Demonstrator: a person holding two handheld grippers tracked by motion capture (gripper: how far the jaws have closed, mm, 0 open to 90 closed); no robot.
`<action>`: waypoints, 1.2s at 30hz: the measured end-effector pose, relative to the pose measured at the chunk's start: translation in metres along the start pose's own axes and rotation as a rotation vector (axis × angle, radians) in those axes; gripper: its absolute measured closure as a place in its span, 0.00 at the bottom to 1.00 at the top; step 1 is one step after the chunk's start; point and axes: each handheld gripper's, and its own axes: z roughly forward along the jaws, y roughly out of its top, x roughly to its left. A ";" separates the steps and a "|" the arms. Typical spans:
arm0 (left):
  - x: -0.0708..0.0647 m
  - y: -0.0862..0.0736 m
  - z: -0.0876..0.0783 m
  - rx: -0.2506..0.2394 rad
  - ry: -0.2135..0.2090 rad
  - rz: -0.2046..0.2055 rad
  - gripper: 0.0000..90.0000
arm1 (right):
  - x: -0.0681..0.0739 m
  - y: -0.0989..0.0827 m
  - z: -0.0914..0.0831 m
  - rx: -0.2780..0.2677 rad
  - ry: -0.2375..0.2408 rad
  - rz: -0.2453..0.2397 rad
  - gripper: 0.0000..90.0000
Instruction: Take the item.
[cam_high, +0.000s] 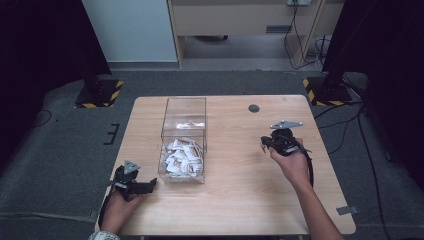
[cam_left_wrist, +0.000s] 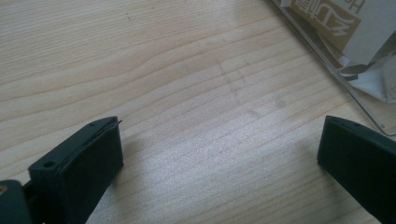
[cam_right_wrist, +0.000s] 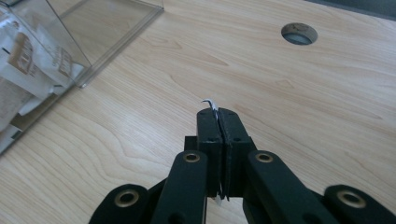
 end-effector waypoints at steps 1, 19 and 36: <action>0.000 0.000 0.000 0.000 0.000 0.000 0.00 | -0.001 -0.001 0.000 0.001 -0.002 0.002 0.98; 0.000 0.000 0.000 0.000 0.000 0.000 0.00 | -0.023 -0.016 0.002 0.019 -0.047 0.039 0.98; 0.000 0.000 0.000 0.000 0.000 0.000 0.00 | -0.024 -0.008 0.009 0.010 -0.060 0.035 0.98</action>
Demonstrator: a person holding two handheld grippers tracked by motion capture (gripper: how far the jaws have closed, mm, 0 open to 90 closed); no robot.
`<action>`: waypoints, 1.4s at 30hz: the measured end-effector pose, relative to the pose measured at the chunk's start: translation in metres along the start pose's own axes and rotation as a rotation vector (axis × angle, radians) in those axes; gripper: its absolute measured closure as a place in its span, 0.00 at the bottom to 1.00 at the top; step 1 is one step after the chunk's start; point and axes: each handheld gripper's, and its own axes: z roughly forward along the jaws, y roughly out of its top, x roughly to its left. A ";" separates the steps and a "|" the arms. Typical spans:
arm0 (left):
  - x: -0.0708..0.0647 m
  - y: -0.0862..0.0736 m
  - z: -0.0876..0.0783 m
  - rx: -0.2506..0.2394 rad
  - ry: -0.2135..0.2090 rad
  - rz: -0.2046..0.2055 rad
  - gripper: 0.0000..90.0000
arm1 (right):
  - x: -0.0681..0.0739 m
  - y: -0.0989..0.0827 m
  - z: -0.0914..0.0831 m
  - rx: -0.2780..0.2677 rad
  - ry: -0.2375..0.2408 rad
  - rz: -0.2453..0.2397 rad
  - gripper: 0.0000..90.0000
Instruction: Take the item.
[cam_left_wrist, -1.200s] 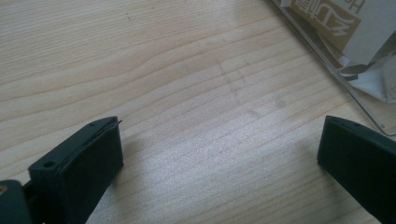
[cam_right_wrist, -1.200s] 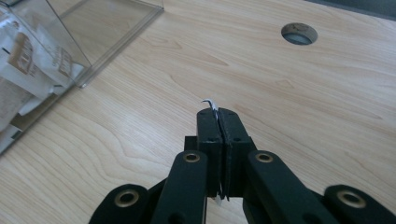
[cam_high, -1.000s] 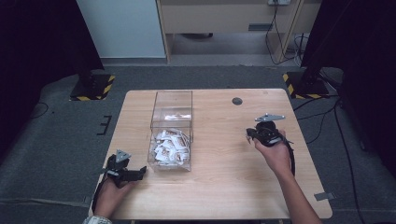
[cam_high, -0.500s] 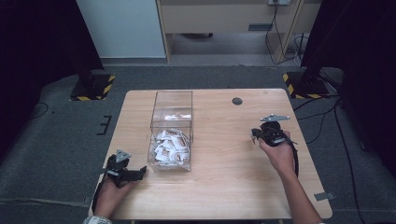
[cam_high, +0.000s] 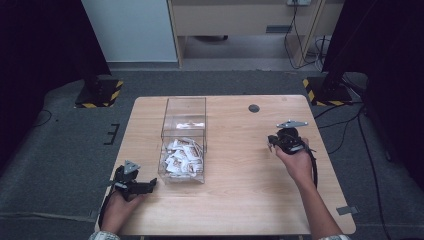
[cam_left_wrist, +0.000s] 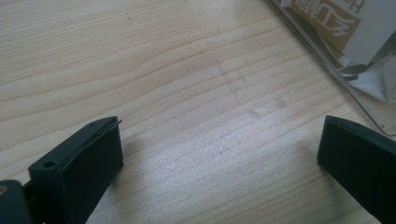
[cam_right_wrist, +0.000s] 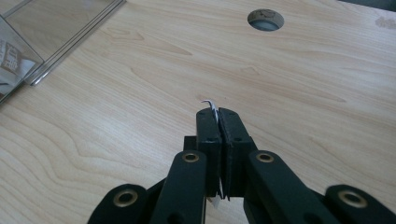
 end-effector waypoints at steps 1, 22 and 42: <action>0.000 0.000 0.000 0.000 0.000 0.000 0.00 | 0.000 0.002 0.001 0.000 0.002 0.002 0.98; 0.000 0.000 0.000 0.000 0.000 0.000 0.00 | 0.004 0.013 0.030 0.017 -0.010 0.018 0.98; 0.000 0.000 0.000 0.001 0.000 0.002 0.00 | 0.029 0.012 0.054 0.039 0.022 -0.012 0.97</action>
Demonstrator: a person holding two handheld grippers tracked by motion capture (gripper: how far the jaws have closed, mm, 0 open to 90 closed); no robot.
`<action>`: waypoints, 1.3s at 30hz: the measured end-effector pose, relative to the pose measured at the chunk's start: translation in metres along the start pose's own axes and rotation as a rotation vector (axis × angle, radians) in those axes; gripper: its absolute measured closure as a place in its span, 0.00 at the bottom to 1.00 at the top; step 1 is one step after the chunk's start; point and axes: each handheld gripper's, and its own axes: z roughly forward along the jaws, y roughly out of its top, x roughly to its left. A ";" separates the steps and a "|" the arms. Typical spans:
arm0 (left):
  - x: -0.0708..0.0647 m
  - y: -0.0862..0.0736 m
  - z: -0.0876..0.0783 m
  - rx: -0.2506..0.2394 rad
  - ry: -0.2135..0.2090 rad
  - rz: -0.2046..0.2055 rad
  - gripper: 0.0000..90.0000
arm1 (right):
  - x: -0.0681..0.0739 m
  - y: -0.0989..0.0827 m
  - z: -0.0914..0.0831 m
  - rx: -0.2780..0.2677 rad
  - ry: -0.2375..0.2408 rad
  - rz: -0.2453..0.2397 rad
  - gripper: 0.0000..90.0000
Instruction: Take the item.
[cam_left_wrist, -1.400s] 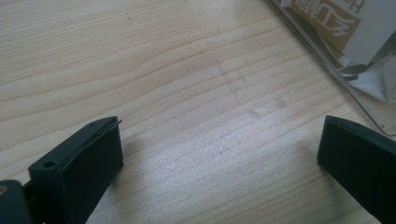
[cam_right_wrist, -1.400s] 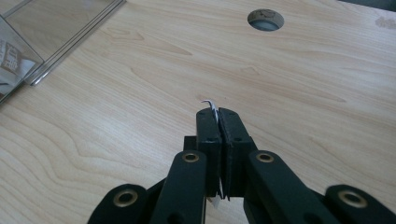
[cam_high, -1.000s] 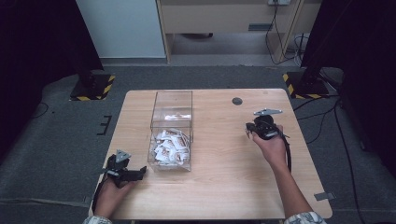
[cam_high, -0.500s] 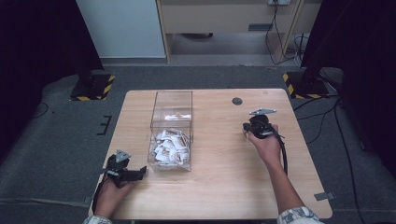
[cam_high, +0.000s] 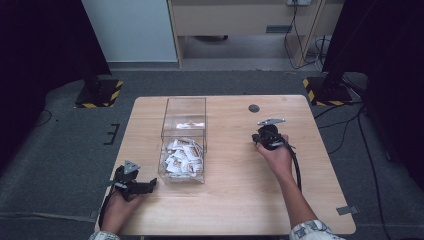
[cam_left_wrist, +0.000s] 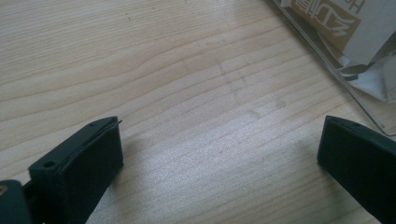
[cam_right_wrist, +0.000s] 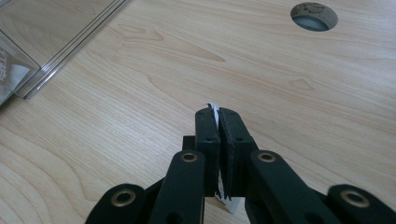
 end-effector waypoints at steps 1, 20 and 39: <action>0.000 0.000 0.000 0.000 0.000 0.000 0.00 | 0.001 0.000 0.002 0.002 0.003 0.001 0.97; 0.000 0.000 0.000 -0.001 0.000 -0.001 0.00 | 0.015 0.000 0.018 0.030 -0.015 -0.008 0.95; 0.000 0.000 0.000 -0.001 0.000 -0.002 0.00 | 0.020 0.001 0.020 0.034 -0.008 -0.006 0.87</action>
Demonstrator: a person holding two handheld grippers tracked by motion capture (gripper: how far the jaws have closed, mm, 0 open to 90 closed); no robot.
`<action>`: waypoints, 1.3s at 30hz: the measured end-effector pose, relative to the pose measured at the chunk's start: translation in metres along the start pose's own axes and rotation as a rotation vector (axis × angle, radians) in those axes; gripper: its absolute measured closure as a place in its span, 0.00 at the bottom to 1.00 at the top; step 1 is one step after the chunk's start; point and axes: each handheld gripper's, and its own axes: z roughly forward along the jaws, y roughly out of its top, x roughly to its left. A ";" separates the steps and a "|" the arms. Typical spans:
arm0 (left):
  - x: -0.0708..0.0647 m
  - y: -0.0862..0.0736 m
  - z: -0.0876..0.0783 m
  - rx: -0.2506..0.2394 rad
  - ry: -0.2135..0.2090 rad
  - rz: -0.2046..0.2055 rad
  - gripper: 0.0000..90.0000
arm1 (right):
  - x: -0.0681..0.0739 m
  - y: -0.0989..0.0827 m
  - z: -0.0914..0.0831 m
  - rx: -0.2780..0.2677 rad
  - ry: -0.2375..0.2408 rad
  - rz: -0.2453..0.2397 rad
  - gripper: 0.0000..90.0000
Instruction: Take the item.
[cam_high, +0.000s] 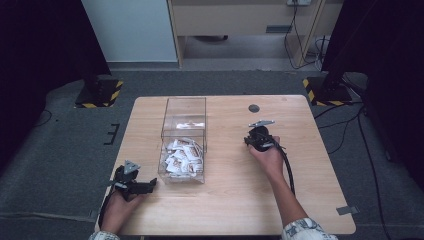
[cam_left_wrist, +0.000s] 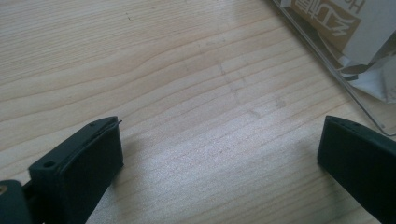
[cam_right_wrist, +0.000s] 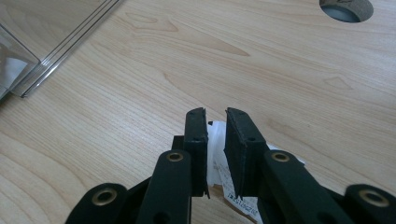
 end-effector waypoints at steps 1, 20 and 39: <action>0.000 0.000 0.000 0.000 0.000 0.000 0.00 | 0.000 0.000 0.000 0.000 0.000 0.000 0.87; 0.000 0.000 0.000 0.000 0.000 0.000 0.00 | -0.008 0.003 -0.009 -0.026 0.023 0.052 0.62; 0.000 0.000 0.000 0.000 0.000 0.000 0.00 | -0.013 0.006 -0.022 -0.060 0.027 0.084 0.40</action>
